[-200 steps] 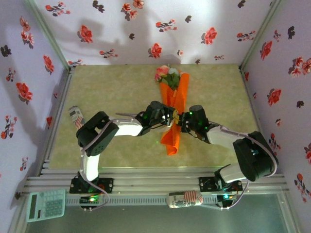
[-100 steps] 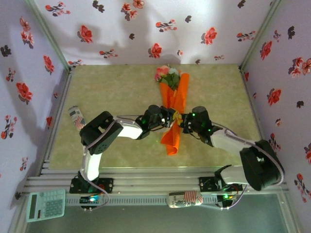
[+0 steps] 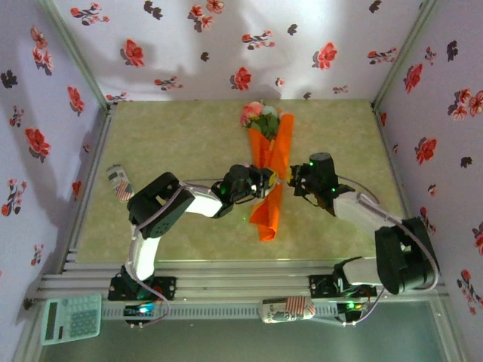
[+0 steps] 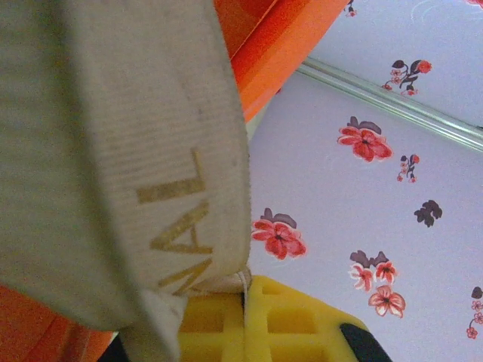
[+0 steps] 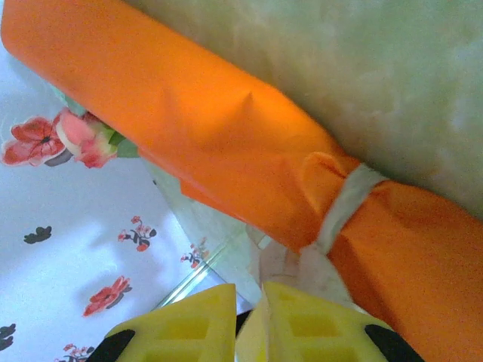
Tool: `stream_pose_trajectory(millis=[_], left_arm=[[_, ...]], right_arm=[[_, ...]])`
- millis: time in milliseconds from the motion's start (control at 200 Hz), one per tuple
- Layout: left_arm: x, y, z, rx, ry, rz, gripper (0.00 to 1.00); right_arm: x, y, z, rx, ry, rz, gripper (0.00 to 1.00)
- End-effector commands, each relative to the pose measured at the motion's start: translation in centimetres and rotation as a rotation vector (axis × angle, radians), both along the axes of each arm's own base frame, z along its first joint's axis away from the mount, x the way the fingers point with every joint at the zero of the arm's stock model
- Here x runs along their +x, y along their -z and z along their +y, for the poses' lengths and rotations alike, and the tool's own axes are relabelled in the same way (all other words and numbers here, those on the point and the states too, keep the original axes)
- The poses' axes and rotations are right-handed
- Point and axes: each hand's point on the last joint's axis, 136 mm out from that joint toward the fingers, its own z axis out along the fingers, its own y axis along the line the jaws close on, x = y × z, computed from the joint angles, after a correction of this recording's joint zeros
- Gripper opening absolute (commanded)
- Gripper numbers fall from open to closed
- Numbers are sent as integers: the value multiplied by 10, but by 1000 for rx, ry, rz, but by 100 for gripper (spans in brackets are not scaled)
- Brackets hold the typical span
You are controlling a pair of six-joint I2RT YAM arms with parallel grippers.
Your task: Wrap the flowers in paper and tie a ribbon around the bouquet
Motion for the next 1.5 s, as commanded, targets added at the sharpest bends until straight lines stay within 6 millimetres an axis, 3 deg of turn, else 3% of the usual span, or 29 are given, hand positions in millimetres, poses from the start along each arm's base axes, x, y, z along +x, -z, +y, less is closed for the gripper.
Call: stream_pose_trajectory(millis=[0,130,345,845,1005,1495], left_arm=[[-4,-4,-2,-4,12,-40,0],[-3,-5,-2,-6,9,-42,0],[-3,-6,-2,-10,9,-42,0],[-3,-6,-2,-10,3,-39,0],[-2,-6,-3,-13,4,-37,0],[-2,-9,-5,-32,7,-38,13]], right_arm=[[22,-20,17,39,-57,-74,19],[15,-14,27,40,-80,-37,24],[3,3,26,42,-77,0,29],[-11,15,24,34,-88,50,33],[-9,15,25,40,-86,49,33],[-2,18,32,63,-88,44,29]])
